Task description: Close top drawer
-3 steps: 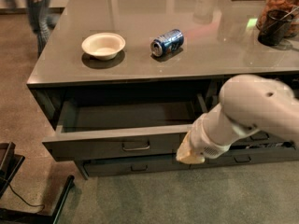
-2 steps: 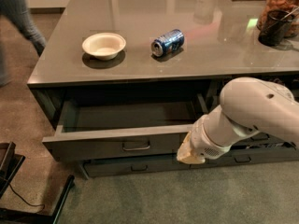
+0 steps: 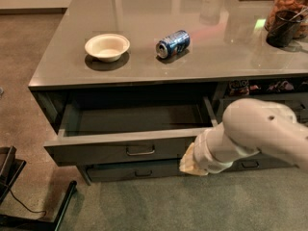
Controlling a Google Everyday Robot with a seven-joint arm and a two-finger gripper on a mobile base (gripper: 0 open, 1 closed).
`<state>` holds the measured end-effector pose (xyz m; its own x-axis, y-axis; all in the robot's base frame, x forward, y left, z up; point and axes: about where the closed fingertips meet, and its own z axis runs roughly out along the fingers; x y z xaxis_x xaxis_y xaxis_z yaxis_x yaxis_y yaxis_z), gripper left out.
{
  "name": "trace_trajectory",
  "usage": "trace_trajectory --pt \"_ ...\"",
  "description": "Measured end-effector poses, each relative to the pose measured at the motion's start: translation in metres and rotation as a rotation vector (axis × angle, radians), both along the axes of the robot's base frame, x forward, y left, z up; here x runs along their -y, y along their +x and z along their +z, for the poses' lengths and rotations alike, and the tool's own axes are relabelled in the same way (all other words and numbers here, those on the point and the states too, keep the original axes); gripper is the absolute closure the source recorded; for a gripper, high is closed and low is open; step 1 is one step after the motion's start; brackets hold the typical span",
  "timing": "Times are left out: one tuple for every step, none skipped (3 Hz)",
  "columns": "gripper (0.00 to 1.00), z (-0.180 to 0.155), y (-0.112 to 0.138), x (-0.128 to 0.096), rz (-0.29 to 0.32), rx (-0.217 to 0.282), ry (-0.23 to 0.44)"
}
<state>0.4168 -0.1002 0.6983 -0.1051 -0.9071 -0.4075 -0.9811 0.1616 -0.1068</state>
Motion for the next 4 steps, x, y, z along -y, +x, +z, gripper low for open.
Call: trace_trajectory --pt "1.00 -0.016 0.014 -0.009 0.043 0.137 0.042" --pt "1.00 -0.030 0.033 -0.029 0.072 0.267 0.113" --pt "1.00 -0.021 0.051 -0.031 0.056 0.345 0.117" --pt "1.00 -0.021 0.051 -0.031 0.056 0.345 0.117"
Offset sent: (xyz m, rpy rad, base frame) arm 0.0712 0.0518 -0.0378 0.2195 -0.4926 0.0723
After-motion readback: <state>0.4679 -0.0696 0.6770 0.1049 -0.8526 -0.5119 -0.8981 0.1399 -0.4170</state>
